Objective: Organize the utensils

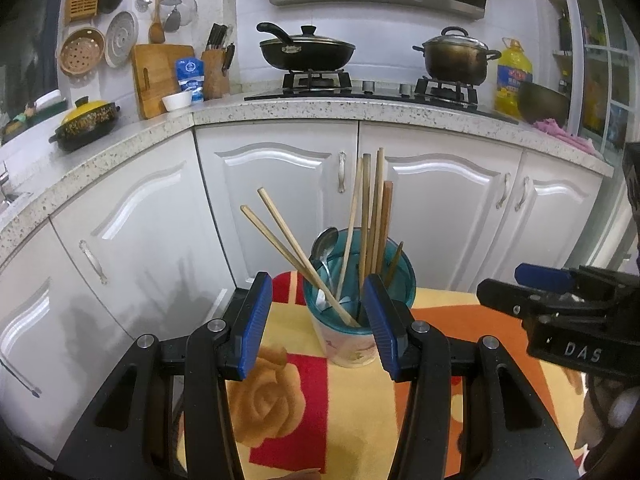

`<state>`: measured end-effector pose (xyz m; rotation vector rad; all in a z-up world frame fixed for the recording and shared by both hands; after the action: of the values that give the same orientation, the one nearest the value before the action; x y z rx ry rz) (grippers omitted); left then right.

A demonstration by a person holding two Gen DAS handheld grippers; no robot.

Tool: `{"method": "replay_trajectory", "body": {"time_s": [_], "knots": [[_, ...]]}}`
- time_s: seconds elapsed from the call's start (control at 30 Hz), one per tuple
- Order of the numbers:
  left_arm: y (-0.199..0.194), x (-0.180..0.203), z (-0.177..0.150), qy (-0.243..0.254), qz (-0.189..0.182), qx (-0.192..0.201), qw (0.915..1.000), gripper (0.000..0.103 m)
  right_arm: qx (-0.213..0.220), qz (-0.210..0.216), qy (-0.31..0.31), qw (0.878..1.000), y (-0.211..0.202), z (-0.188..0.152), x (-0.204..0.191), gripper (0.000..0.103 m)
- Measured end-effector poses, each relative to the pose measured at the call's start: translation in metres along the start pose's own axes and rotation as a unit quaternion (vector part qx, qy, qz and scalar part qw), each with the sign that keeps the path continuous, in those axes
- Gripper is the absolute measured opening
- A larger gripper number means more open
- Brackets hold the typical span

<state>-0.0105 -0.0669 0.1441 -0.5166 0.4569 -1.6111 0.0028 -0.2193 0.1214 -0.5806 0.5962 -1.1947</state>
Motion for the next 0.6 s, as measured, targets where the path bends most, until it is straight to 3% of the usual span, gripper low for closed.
{"method": "replay_trajectory", "body": {"time_s": [0.6], "knots": [[-0.003, 0.005, 0.008, -0.011, -0.006, 0.011, 0.9999, 0.047, 0.014, 0.007, -0.007, 1.0, -0.005, 0.005, -0.01, 0.057]]}}
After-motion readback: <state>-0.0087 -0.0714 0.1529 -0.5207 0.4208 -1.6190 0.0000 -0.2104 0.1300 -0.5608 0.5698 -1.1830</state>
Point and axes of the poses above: each gripper's, at about its wrist camera, not at the fingertips, and y roughly the way its jaws point, x to its right, z to its top, the point moved 9 cm from there along y, roughly the way its jaws point, and after that the axes turned 4 degrees about -y, right-handed, at the moved point
